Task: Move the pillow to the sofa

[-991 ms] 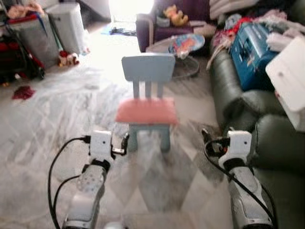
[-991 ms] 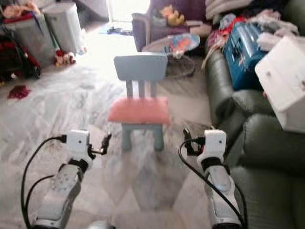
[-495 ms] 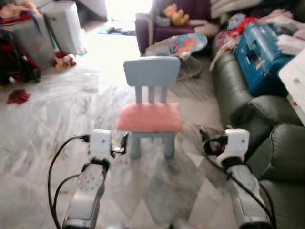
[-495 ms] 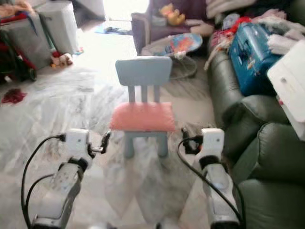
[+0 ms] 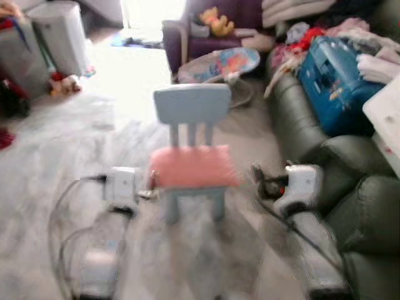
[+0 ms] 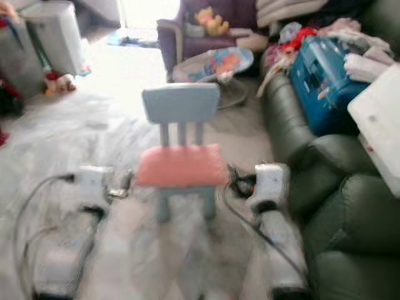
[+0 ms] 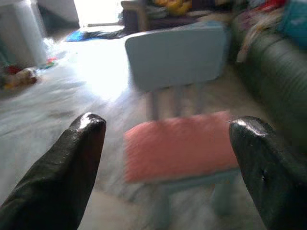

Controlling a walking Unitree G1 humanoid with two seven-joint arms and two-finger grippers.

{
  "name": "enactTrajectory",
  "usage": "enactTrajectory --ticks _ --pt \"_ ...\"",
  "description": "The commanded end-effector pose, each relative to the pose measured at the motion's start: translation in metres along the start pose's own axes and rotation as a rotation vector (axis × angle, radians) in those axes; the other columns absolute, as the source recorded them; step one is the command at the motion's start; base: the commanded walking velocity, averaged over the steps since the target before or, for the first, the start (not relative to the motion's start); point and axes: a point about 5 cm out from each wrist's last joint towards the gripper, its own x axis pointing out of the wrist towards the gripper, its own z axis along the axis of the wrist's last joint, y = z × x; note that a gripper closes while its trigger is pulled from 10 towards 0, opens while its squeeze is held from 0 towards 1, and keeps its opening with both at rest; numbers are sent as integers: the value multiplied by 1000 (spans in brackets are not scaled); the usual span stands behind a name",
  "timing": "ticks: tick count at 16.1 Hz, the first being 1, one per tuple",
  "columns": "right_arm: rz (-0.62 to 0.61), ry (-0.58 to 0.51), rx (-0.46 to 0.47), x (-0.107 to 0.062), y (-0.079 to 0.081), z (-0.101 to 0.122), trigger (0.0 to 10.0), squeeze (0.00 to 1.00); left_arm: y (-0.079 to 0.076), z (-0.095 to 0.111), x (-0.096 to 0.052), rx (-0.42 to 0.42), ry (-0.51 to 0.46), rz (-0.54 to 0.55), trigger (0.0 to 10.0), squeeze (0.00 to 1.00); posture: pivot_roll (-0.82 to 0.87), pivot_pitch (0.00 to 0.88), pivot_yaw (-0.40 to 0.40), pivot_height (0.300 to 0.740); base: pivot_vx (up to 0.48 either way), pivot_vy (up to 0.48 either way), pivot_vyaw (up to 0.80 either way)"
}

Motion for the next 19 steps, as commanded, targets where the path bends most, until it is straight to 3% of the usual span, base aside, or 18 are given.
enactTrajectory --ticks 1,14,19 --pt "17 -34 10 5 8 8 10000 0 13 5 -1 29 -16 38 10000 0 21 0 -27 740 480 0 0" --pt "30 -29 8 9 10 8 10000 0 14 4 -1 12 -5 60 10000 0 27 0 -39 740 472 0 0" --pt "27 -14 0 7 6 4 10000 0 13 3 -2 21 -8 60 10000 0 25 0 -41 740 211 193 0"
